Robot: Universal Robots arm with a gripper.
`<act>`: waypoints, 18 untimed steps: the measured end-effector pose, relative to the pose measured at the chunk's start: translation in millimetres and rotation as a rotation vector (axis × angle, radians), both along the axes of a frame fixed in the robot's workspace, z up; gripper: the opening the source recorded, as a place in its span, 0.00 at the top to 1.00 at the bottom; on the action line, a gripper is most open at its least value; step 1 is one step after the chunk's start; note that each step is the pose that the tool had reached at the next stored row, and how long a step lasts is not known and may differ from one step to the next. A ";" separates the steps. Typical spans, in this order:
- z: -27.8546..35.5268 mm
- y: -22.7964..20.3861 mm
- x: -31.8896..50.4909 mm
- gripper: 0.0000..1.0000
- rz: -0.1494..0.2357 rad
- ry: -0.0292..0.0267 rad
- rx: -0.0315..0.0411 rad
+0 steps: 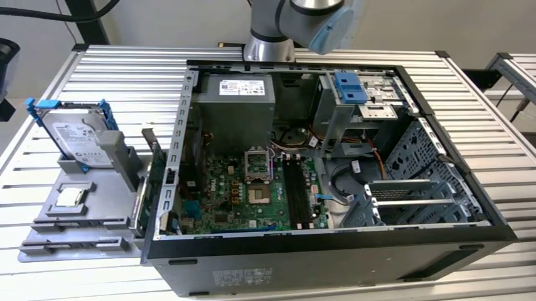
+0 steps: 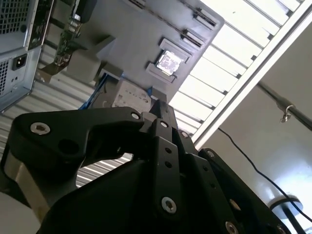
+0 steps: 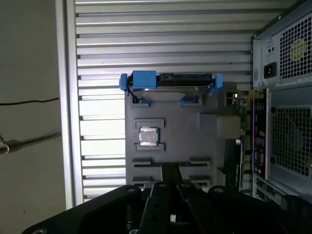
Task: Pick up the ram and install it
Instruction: 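Reach for the ram, then pick up the ram and move it above insertion slot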
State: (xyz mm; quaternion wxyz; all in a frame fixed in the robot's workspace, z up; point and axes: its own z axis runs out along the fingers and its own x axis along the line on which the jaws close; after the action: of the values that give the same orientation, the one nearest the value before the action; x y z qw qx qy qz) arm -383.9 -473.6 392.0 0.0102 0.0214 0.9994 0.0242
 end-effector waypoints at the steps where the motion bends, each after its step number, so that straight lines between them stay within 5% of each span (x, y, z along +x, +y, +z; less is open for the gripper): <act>1: -0.2 -2.3 -0.1 1.00 0.000 0.0001 -0.0001; 18: -3.2 -41.9 -0.1 1.00 0.000 0.0000 0.0000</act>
State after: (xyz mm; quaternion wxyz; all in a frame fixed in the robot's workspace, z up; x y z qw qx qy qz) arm -384.0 -515.5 388.8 0.0102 0.0214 0.9994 0.0242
